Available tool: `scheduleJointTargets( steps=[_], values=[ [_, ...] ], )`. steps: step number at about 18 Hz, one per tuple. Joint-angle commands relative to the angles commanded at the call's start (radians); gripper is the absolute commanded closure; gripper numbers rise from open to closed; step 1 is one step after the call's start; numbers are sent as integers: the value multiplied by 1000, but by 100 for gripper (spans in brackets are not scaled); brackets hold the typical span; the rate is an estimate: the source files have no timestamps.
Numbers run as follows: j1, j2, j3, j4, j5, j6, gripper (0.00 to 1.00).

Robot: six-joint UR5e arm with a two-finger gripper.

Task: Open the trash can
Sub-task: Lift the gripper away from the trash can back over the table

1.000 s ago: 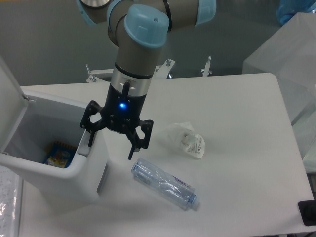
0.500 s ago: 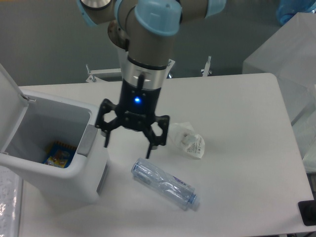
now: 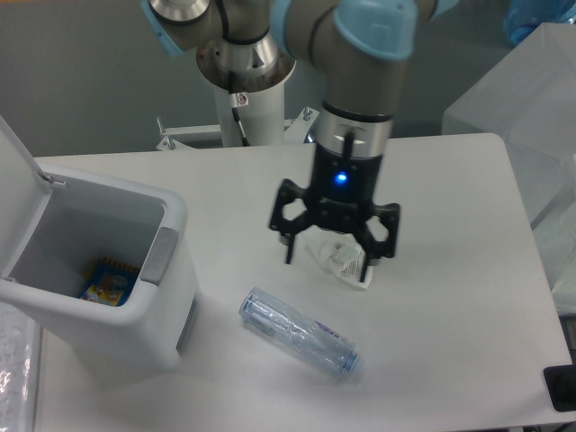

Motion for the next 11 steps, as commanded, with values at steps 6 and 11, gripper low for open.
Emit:
scheduleJointTargets(
  steps=[6,11],
  values=[
    [38,-97,32,-95,232,238,0],
    [48,-109,72,-224,261,319,0]
  ],
)
